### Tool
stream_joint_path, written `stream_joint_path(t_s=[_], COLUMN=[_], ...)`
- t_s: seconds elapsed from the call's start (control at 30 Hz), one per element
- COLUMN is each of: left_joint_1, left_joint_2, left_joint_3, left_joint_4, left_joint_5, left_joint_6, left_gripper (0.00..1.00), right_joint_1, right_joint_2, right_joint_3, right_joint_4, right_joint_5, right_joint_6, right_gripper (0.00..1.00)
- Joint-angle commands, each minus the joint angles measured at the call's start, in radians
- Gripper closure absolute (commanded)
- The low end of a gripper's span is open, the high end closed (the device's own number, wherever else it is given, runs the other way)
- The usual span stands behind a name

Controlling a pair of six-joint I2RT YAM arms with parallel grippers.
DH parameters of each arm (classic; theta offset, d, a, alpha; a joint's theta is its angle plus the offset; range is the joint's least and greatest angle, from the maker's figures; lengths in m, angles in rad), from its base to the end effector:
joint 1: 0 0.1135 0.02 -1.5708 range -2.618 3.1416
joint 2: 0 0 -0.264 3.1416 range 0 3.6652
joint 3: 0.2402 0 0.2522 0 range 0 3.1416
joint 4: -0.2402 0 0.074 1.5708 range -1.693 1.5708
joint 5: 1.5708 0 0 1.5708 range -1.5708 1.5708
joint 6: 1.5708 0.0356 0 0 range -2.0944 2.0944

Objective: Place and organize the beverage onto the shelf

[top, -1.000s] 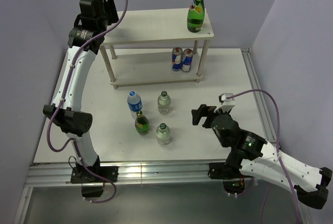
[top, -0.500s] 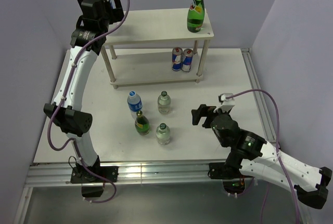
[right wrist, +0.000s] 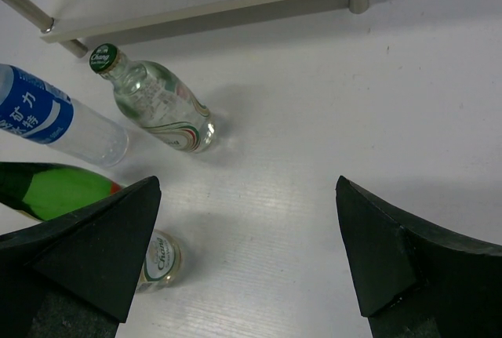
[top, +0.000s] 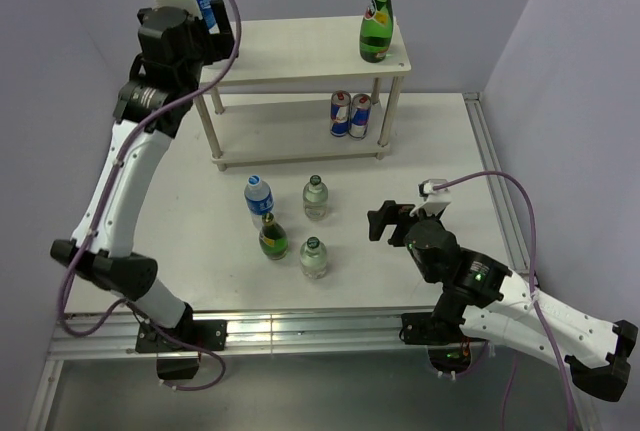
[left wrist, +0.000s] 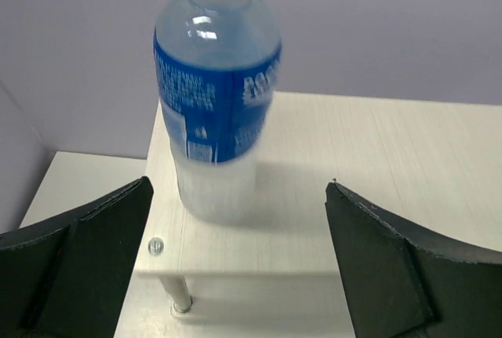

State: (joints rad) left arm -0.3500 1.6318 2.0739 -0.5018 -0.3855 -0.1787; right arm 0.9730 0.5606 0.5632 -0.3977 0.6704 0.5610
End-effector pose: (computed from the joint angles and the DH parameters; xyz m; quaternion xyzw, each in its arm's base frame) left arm 0.3227 -0.1035 0.5297 -0.0697 0.7230 -0.0413 0.6860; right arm 0.0944 0.0994 0.2753 0.0178 0.8065 0.1664 0.5670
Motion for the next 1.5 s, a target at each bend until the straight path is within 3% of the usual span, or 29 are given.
stream_joint_path(t_s=[0.0, 0.3, 0.5, 0.57, 0.7, 1.0, 1.47], left_joint_1=[-0.050, -0.227, -0.253, -0.251, -0.254, -0.256, -0.259], left_joint_2=[-0.147, -0.579, -0.700, -0.724, -0.765, -0.788, -0.704], left_joint_3=[-0.116, -0.685, -0.984, -1.052, -1.133, -1.199, -1.224], left_joint_4=[0.006, 0.023, 0.032, 0.025, 0.045, 0.026, -0.015], left_joint_5=[-0.061, -0.084, -0.004, 0.080, 0.178, 0.191, 0.119], left_joint_6=[-0.015, -0.107, -0.104, -0.096, -0.091, -0.168, -0.209], left_gripper=[0.01, 0.01, 0.01, 0.01, 0.01, 0.01, 0.01], right_joint_1=[0.006, 0.006, 0.006, 0.007, 0.006, 0.006, 0.006], right_joint_2=[-0.011, -0.030, -0.033, -0.045, -0.041, -0.050, -0.059], right_joint_3=[-0.005, -0.009, -0.009, -0.013, -0.013, -0.014, -0.016], right_joint_4=[0.025, 0.019, 0.013, 0.014, 0.014, 0.016, 0.008], right_joint_5=[0.031, 0.035, 0.035, 0.034, 0.037, 0.037, 0.040], right_joint_6=[0.010, 0.016, 0.022, 0.022, 0.022, 0.023, 0.025], right_gripper=[0.00, 0.00, 0.00, 0.00, 0.00, 0.00, 0.00])
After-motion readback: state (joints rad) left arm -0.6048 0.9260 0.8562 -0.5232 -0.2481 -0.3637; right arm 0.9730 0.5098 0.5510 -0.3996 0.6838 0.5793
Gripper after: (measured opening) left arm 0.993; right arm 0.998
